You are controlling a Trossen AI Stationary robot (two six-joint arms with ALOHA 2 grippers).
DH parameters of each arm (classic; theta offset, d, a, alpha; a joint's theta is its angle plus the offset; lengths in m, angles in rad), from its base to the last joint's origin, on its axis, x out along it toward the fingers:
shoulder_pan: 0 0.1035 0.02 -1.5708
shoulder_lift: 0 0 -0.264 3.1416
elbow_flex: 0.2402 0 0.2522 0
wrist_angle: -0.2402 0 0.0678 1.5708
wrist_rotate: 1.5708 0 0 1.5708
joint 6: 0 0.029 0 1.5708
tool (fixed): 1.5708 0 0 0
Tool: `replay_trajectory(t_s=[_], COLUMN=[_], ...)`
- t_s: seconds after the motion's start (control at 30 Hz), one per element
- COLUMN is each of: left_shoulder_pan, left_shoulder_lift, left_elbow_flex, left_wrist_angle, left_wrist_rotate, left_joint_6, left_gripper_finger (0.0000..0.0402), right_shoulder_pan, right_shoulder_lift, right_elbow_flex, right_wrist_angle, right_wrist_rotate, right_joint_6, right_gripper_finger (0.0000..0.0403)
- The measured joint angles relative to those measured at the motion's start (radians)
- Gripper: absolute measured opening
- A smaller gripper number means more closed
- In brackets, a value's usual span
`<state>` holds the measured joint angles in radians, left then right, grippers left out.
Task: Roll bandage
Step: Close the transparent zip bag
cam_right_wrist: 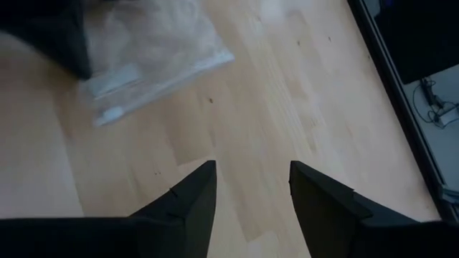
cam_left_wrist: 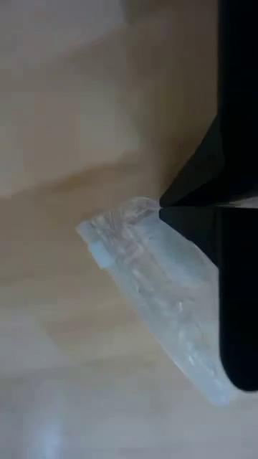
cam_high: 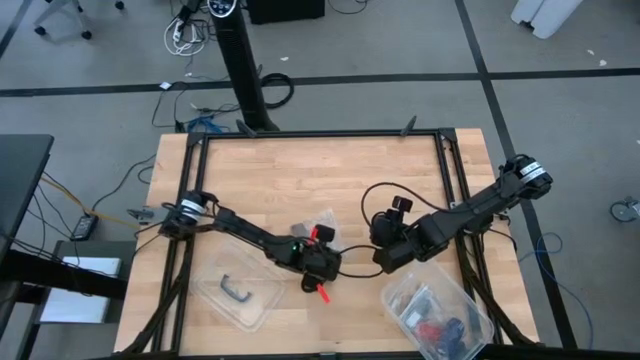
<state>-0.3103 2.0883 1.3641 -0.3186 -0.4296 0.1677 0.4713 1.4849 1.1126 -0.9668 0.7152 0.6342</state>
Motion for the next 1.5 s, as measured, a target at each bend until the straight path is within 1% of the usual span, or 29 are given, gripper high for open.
replay_trajectory(t_s=[0.07,0.17,0.3,0.47,0.6,0.7,0.8,0.93,1.0,1.1,1.17,1.3,1.5], left_shoulder_pan=[-0.001,-0.005,-0.012,-0.031,-0.054,-0.081,-0.122,-0.177,-0.201,-0.227,-0.233,-0.234,-0.235], left_shoulder_lift=[-0.024,-0.094,-0.197,-0.333,-0.461,-0.557,-0.647,-0.758,-0.806,-0.866,-0.892,-0.9,-0.893], left_elbow_flex=[0.0,0.0,0.0,-0.015,-0.086,-0.179,-0.291,-0.433,-0.49,-0.557,-0.583,-0.596,-0.597], left_wrist_angle=[-0.034,-0.097,-0.137,-0.166,-0.153,-0.079,0.043,0.227,0.318,0.418,0.446,0.454,0.455], left_wrist_rotate=[-0.05,-0.112,-0.123,-0.126,-0.145,-0.153,-0.145,-0.109,-0.076,-0.044,-0.04,-0.041,-0.031], left_joint_6=[-0.008,-0.031,-0.072,-0.101,-0.157,-0.195,-0.196,-0.166,-0.15,-0.141,-0.142,-0.145,-0.151], left_gripper_finger=[0.0004,0.0002,0.0001,0.0001,0.0,0.0,0.0,0.0,0.0,0.0,0.0,0.0,0.0], right_shoulder_pan=[0.007,0.018,0.039,0.085,0.112,0.118,0.098,0.041,0.006,-0.05,-0.083,-0.133,-0.191], right_shoulder_lift=[0.0,-0.004,-0.041,-0.104,-0.119,-0.095,-0.063,-0.041,-0.036,-0.018,0.012,0.092,0.173], right_elbow_flex=[0.0,0.0,0.0,0.0,0.0,-0.004,-0.037,-0.119,-0.174,-0.232,-0.241,-0.201,-0.12], right_wrist_angle=[0.001,0.0,0.001,0.046,0.201,0.361,0.574,0.903,1.086,1.281,1.349,1.455,1.469], right_wrist_rotate=[0.0,-0.001,0.0,0.043,0.051,0.062,0.061,-0.034,-0.127,-0.279,-0.332,-0.489,-0.63], right_joint_6=[0.0,-0.007,-0.01,-0.019,-0.103,-0.229,-0.387,-0.557,-0.62,-0.683,-0.704,-0.732,-0.735], right_gripper_finger=[0.0168,0.0165,0.0166,0.0166,0.0167,0.0167,0.0167,0.0167,0.0167,0.0167,0.0167,0.0167,0.0169])
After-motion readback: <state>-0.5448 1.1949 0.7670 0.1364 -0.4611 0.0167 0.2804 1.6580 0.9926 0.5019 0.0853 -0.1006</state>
